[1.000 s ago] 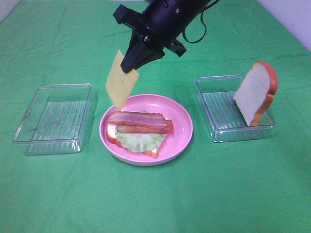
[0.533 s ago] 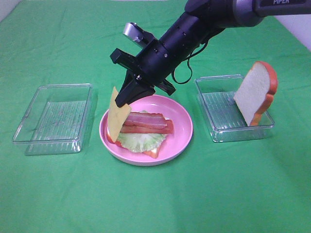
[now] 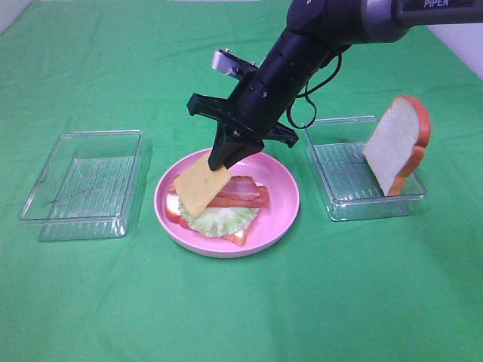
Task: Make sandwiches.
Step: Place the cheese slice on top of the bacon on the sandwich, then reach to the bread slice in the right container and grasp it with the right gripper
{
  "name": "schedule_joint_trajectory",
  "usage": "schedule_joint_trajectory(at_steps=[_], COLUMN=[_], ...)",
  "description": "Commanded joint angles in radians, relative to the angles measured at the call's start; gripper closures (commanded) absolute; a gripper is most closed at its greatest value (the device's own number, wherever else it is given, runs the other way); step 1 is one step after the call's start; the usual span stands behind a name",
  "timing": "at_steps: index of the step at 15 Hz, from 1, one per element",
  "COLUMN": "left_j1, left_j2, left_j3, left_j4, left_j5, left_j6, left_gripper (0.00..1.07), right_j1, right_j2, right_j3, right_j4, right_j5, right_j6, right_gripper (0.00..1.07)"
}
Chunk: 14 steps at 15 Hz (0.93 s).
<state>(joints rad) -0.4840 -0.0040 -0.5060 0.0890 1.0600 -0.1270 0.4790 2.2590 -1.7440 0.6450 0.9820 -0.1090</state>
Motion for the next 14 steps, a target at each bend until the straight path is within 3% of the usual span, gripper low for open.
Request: schedule_joint_trajectory(at_steps=[1,3,5,11,14], left_j1=[0.000,0.000,0.000,0.000,0.000], left_j2=[-0.024,-0.024,-0.024,-0.024,-0.024], left_j3=[0.004,0.004,0.004,0.004,0.004], left_j4=[-0.003,-0.003,-0.003,-0.003,-0.003], left_j5=[-0.010,-0.010,-0.010,-0.010,-0.010], left_j6=[-0.002,-0.002,-0.002,-0.002,-0.002], left_gripper=[0.27,0.27,0.27,0.27,0.27], right_j1=[0.001,0.001,0.001,0.000,-0.022], right_j2=[-0.007,-0.022,-0.066,-0.278,-0.343], right_j3=[0.002,0.002,0.002,0.002,0.002], right_j4=[-0.027,-0.039,-0.121,-0.627,-0.720], right_j5=[-0.007,-0.012,-0.013,0.050,0.087], right_j6=[0.023,0.008,0.014,0.218,0.259], right_gripper=[0.59,0.40,0.40,0.40,0.40])
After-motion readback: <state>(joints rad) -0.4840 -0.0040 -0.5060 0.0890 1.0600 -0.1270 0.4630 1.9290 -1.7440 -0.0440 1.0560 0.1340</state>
